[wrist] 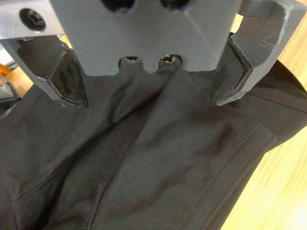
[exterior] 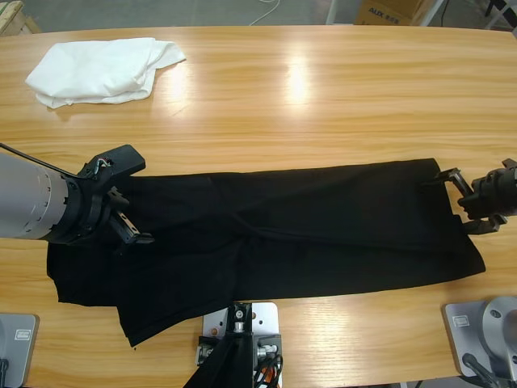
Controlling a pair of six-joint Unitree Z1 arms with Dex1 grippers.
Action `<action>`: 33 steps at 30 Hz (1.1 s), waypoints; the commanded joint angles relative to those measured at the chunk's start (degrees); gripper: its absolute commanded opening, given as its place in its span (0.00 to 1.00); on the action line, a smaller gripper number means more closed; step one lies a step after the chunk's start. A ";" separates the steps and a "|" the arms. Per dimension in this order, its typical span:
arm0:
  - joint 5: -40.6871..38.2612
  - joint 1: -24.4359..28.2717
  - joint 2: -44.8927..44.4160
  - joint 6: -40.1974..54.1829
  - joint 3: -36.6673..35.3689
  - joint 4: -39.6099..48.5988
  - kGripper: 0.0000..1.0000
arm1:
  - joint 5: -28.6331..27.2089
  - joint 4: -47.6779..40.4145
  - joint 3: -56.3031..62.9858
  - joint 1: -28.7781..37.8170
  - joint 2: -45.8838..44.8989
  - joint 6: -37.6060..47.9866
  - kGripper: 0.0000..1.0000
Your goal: Fold clothes
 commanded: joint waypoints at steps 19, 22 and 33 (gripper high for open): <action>-0.48 0.17 0.16 0.53 -0.47 1.49 1.00 | 5.45 -0.40 1.24 1.48 1.04 -5.77 0.08; -0.52 0.19 0.76 0.54 -0.52 1.40 1.00 | 5.76 -0.40 1.35 1.48 -0.86 -5.90 0.00; -0.52 0.17 0.71 0.53 -0.35 1.40 1.00 | 5.52 0.50 0.86 1.48 -1.65 -8.87 0.00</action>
